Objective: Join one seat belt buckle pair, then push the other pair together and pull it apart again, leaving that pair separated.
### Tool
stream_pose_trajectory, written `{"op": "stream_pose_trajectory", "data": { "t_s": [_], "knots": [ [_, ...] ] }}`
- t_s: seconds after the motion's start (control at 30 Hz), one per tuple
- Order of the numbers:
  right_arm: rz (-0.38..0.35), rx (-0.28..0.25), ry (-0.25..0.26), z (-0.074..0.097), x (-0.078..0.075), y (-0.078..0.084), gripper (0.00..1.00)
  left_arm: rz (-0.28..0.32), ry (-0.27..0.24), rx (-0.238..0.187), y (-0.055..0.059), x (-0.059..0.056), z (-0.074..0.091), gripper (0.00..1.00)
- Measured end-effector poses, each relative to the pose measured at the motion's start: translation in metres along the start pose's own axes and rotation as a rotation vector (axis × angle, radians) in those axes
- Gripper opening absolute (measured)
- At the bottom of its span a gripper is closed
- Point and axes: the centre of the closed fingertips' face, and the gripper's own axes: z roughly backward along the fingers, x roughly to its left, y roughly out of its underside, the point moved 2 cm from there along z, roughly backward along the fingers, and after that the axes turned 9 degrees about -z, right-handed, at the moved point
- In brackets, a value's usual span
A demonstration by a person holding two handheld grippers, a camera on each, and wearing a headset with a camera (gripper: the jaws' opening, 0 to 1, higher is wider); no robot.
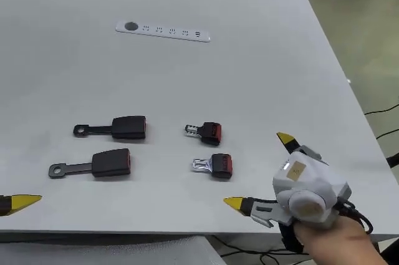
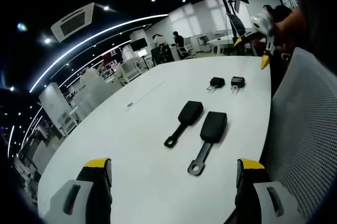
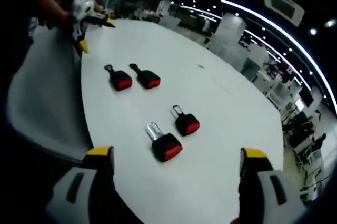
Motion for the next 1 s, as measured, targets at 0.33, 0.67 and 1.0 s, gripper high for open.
{"op": "stream_pose_trajectory", "data": {
  "t_s": [0.33, 0.67, 1.0],
  "knots": [
    [-0.149, -0.005, -0.033, -0.001, -0.008, -0.002, 1.00, 0.011, 0.003, 0.002, 0.001, -0.001, 0.000, 1.00],
    [-0.106, 0.020, -0.096, -0.005, -0.016, 0.006, 0.98, 0.039, 0.043, 0.030, 0.003, -0.011, -0.005, 1.00],
    [-0.118, -0.054, -0.165, 0.012, -0.007, -0.012, 0.89, 0.019, 0.080, 0.088, 0.012, -0.020, -0.008, 1.00]
  ]
}}
